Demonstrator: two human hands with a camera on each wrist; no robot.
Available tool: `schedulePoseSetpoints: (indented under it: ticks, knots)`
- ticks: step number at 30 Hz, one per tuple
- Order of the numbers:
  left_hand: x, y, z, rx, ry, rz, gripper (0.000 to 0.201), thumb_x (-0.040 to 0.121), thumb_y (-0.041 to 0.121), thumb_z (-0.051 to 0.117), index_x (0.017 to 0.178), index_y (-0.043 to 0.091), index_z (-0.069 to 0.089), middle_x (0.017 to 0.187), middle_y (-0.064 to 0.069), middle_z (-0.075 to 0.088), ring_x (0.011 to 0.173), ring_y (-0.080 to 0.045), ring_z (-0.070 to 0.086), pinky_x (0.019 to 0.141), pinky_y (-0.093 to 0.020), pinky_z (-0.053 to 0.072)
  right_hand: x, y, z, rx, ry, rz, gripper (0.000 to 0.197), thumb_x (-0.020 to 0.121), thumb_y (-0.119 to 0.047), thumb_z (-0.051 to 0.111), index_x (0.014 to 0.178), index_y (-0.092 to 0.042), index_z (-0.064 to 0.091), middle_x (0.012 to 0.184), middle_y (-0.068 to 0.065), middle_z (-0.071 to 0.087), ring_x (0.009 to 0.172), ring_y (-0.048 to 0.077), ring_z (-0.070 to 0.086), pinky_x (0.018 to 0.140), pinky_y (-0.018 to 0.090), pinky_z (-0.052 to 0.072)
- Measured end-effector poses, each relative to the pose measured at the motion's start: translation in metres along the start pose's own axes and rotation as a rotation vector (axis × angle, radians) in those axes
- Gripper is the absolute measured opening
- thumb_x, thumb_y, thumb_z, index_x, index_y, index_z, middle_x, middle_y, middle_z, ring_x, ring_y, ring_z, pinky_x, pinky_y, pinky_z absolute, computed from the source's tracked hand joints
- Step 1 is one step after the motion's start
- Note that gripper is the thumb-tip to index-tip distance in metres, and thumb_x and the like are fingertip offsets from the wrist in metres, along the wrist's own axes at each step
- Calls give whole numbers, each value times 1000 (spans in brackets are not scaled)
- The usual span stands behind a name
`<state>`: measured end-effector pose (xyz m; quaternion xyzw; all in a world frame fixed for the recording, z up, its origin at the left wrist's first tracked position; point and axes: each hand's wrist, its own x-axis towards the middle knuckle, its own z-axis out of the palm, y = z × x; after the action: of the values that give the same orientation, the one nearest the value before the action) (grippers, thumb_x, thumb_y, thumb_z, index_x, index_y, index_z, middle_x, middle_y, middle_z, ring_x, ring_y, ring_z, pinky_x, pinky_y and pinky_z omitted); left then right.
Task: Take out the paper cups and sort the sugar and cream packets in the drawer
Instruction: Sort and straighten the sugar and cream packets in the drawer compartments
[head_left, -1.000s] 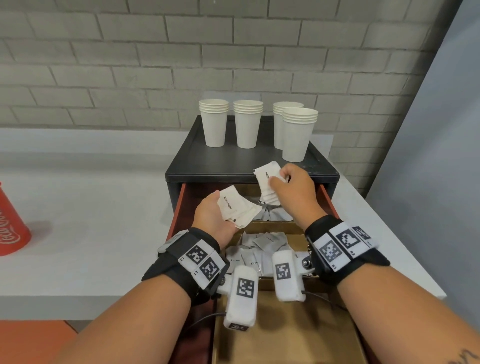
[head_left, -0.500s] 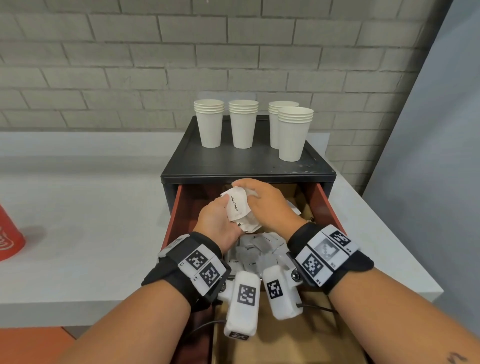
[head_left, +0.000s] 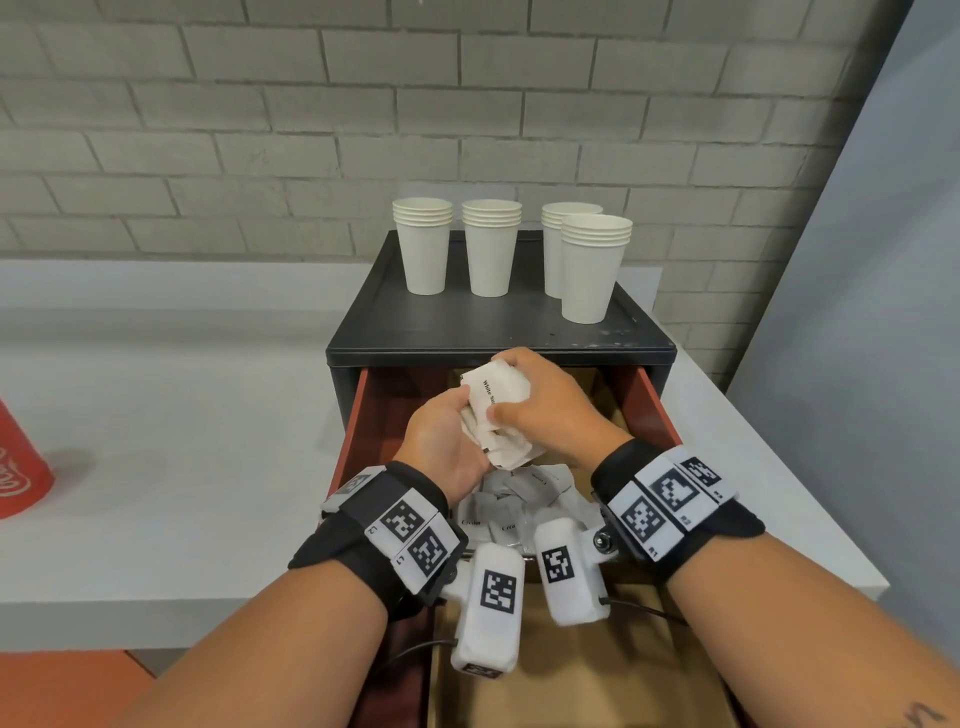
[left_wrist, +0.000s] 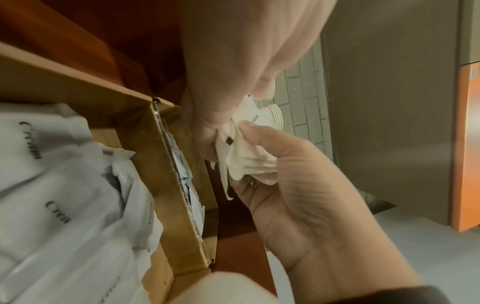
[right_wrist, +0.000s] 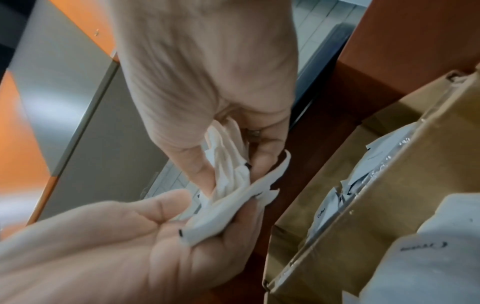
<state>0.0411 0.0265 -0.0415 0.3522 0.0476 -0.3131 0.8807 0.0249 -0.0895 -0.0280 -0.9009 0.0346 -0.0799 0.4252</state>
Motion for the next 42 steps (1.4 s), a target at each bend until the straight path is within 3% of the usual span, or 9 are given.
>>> schedulePoseSetpoints:
  ticks: [3, 6, 10, 17, 23, 27, 30, 36, 42]
  knots:
    - [-2, 1, 4, 74, 34, 47, 49, 90, -10, 20, 127, 4, 50, 119, -22, 59, 100, -37, 60, 75, -54, 53, 0, 0, -8, 118, 49, 25, 47, 81, -7, 67, 122, -21, 49, 111, -5, 49, 105, 17, 50, 77, 25, 46]
    - [0, 2, 5, 112, 180, 87, 65, 85, -22, 16, 134, 9, 45, 132, -21, 48, 116, -41, 50, 85, -58, 44, 1, 1, -20, 268, 118, 78, 46, 84, -3, 64, 123, -21, 48, 113, -5, 47, 106, 18, 51, 73, 26, 52]
    - [-1, 6, 5, 164, 275, 91, 69, 86, -24, 18, 135, 15, 47, 137, -18, 45, 123, -36, 46, 88, -53, 45, -1, 3, -31, 315, 99, 145, 47, 86, 0, 61, 124, -22, 46, 116, -3, 45, 103, 19, 51, 58, 19, 52]
    - [1, 0, 3, 209, 192, 105, 72, 82, -25, 14, 135, 16, 41, 134, -19, 45, 120, -39, 47, 96, -62, 40, -1, 2, -14, 229, -115, 131, 38, 85, 3, 55, 113, -24, 51, 115, 5, 54, 104, 25, 55, 62, 29, 57]
    - [2, -2, 1, 238, 126, 103, 71, 85, -26, 22, 140, 16, 35, 133, -18, 44, 122, -43, 46, 95, -67, 38, -3, 1, -10, 103, -105, 86, 35, 82, -6, 64, 113, -20, 53, 111, 2, 59, 103, 20, 57, 74, 31, 53]
    - [1, 1, 3, 230, 158, 117, 64, 89, -22, 28, 140, 16, 36, 140, -16, 43, 125, -39, 45, 91, -56, 46, 0, 2, -17, 108, 11, 127, 45, 87, -3, 59, 129, -16, 48, 124, 7, 55, 112, 25, 53, 88, 38, 52]
    - [0, 4, 3, 224, 177, 130, 62, 91, -19, 33, 143, 15, 34, 141, -15, 45, 125, -36, 47, 88, -50, 47, 1, 1, -23, 122, 55, 169, 42, 90, -1, 54, 130, -12, 46, 120, 8, 52, 111, 26, 51, 95, 42, 49]
    - [2, 2, -1, 308, 87, 129, 50, 89, -16, 42, 132, 9, 48, 128, -17, 56, 111, -34, 59, 84, -45, 54, -2, -5, -17, 430, -101, 329, 35, 95, -14, 46, 129, -19, 44, 124, 11, 52, 108, 29, 54, 70, 30, 51]
    - [2, -1, -4, 387, 113, 129, 53, 81, -14, 57, 130, 7, 50, 126, -19, 58, 105, -33, 63, 73, -40, 59, -1, 2, -8, 339, -85, 199, 37, 81, -15, 71, 112, -17, 52, 109, 4, 61, 102, 22, 60, 86, 37, 54]
